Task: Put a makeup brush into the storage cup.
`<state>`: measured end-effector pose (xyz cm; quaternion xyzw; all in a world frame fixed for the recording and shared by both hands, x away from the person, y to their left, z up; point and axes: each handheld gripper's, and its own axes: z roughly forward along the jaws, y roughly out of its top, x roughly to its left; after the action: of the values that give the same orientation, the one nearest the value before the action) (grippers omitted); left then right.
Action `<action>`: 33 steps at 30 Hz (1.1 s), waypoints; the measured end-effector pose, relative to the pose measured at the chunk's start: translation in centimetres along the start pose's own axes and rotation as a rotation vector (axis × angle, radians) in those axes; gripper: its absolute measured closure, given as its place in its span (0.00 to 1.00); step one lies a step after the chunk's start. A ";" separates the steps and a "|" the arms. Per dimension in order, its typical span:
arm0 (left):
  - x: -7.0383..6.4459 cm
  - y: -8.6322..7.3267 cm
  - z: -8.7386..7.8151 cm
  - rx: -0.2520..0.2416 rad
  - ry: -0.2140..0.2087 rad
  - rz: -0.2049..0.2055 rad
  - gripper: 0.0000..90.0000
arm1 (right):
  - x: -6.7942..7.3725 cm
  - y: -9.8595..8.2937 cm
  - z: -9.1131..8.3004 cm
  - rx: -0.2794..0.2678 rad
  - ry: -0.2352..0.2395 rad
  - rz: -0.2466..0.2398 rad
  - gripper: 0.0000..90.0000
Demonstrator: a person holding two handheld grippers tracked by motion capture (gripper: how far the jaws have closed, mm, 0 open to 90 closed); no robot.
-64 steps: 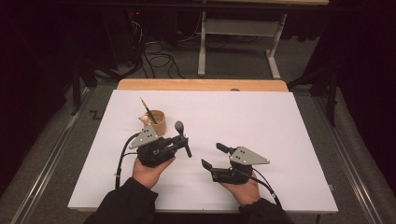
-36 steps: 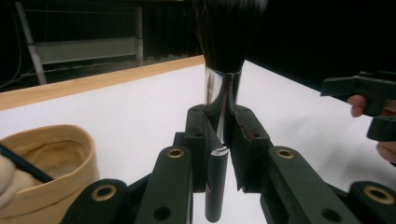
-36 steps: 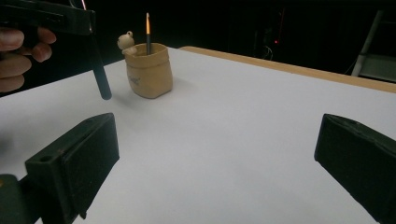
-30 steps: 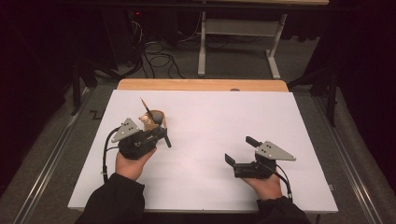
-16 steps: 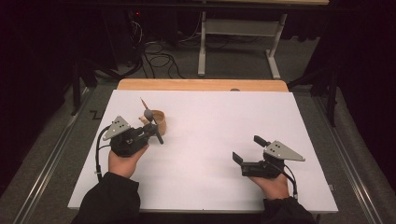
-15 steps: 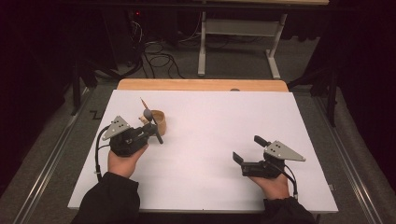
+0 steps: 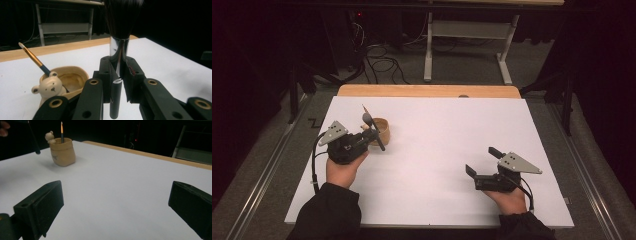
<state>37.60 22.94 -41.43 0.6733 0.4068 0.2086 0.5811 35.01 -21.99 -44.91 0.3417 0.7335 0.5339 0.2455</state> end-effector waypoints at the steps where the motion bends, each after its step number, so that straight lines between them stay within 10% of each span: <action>1: -0.1 0.2 0.1 -0.003 0.000 -0.003 0.87 | -0.1 -0.1 -0.1 0.008 0.002 -0.003 0.01; 33: -0.2 6.3 0.8 -0.042 0.078 0.055 0.87 | -0.4 -0.8 -0.5 0.002 0.017 0.020 0.01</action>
<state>40.02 22.33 -35.62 0.6633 0.4062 0.2592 0.5726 34.73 -22.74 -45.47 0.3448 0.7325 0.5385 0.2337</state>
